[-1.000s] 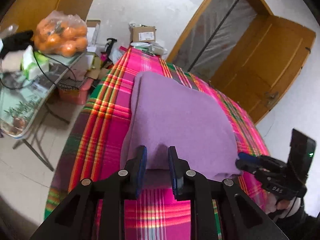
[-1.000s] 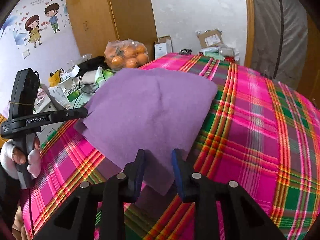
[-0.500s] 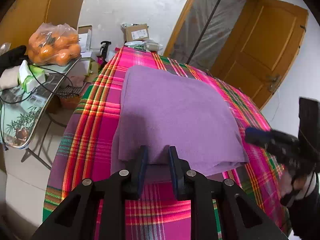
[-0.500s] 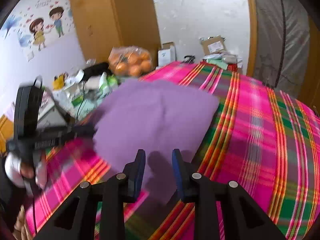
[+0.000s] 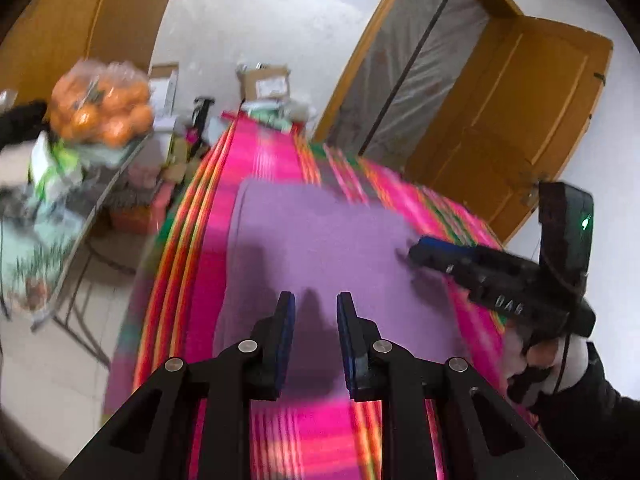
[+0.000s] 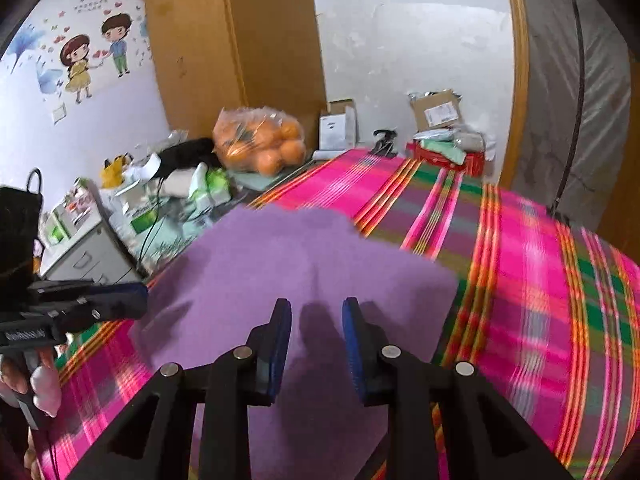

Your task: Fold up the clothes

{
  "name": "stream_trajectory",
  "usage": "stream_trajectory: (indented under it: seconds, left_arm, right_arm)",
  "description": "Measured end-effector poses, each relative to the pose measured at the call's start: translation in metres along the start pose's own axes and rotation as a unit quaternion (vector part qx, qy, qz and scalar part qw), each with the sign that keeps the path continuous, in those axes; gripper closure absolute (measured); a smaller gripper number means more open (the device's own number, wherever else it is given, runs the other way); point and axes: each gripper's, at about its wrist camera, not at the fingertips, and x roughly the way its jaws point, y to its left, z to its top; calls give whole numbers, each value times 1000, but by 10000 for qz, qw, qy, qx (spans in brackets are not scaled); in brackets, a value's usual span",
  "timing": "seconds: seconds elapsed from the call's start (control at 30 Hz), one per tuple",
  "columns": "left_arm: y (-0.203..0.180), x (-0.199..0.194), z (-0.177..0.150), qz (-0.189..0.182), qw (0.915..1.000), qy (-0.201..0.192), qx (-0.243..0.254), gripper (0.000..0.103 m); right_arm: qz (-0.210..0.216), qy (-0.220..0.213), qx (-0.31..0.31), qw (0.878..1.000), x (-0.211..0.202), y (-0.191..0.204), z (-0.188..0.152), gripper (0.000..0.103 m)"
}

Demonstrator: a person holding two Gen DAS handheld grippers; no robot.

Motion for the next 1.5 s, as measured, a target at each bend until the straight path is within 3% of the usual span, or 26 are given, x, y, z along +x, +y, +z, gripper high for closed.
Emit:
stream_trajectory:
  seconds: [0.17, 0.3, 0.43, 0.6, 0.83, 1.07, 1.27, 1.5]
  left_arm:
    - [11, 49, 43, 183, 9998, 126, -5, 81]
    - [36, 82, 48, 148, 9983, 393, -409, 81]
    - [27, 63, 39, 223, 9988, 284, -331, 81]
    - [17, 40, 28, 317, 9991, 147, -233, 81]
    - [-21, -11, -33, 583, 9982, 156, 7, 81]
    - [-52, -46, -94, 872, 9956, 300, 135, 81]
    - [-57, -58, -130, 1145, 9925, 430, 21, 81]
    - [-63, -57, -148, 1521, 9871, 481, 165, 81]
  right_arm:
    - [-162, 76, 605, 9980, 23, -40, 18, 76]
    - [-330, 333, 1011, 9938, 45, -72, 15, 76]
    - [-213, 325, 1098, 9932, 49, -80, 10, 76]
    - [-133, 128, 931, 9955, 6, -60, -1, 75]
    - [-295, 177, 294, 9990, -56, -1, -50, 75]
    - [-398, 349, 140, 9985, -101, 43, -104, 75]
    - [-479, 532, 133, 9973, -117, 55, -142, 75]
    - [-791, 585, 116, 9951, -120, 60, -163, 75]
